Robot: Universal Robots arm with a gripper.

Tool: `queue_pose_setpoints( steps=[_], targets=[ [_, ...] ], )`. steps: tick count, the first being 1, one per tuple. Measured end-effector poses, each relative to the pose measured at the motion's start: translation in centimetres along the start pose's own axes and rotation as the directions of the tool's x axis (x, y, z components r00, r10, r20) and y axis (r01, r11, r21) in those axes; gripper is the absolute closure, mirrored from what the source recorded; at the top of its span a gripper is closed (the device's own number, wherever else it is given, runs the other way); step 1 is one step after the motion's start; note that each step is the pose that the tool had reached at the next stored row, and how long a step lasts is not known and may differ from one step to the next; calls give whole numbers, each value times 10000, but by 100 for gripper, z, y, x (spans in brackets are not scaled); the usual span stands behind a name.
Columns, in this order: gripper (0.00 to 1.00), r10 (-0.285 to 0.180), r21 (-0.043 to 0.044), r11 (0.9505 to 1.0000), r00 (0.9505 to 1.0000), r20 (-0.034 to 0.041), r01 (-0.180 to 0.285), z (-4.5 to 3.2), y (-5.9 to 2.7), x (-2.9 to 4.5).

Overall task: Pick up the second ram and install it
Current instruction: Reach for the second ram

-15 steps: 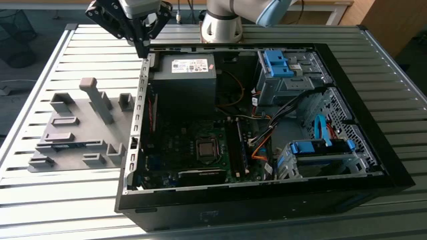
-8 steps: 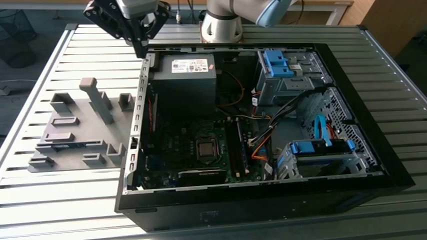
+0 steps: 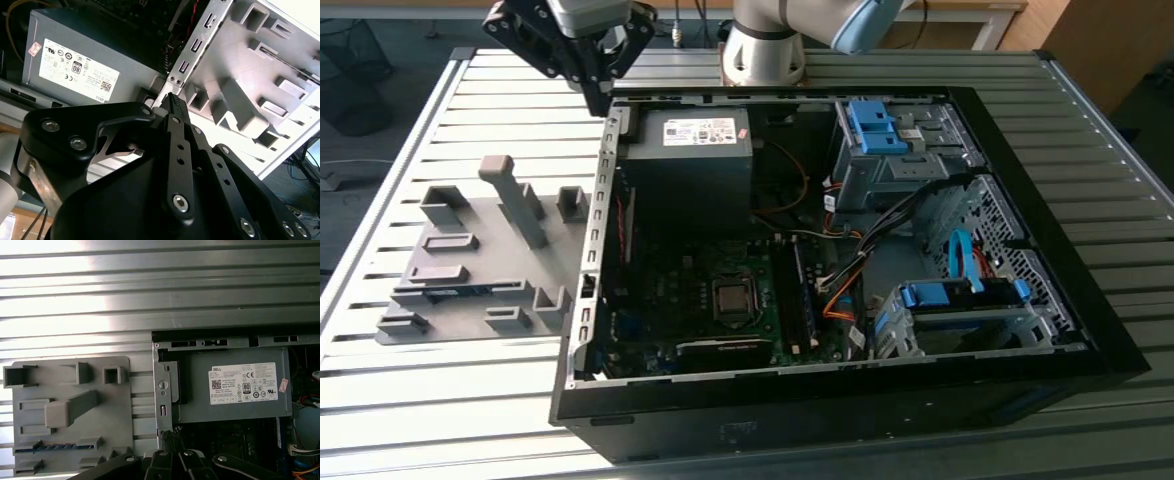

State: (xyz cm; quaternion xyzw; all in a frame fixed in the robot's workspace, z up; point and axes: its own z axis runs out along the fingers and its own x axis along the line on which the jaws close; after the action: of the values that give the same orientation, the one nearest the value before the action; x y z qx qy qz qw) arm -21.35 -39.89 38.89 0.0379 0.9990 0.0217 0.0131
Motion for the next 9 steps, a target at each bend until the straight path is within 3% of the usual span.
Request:
queue_pose_setpoints(
  steps=[9],
  targets=[
    [89, 0, 0, 10000, 10000, 0, 0, -1, -2, 28]
  ],
)
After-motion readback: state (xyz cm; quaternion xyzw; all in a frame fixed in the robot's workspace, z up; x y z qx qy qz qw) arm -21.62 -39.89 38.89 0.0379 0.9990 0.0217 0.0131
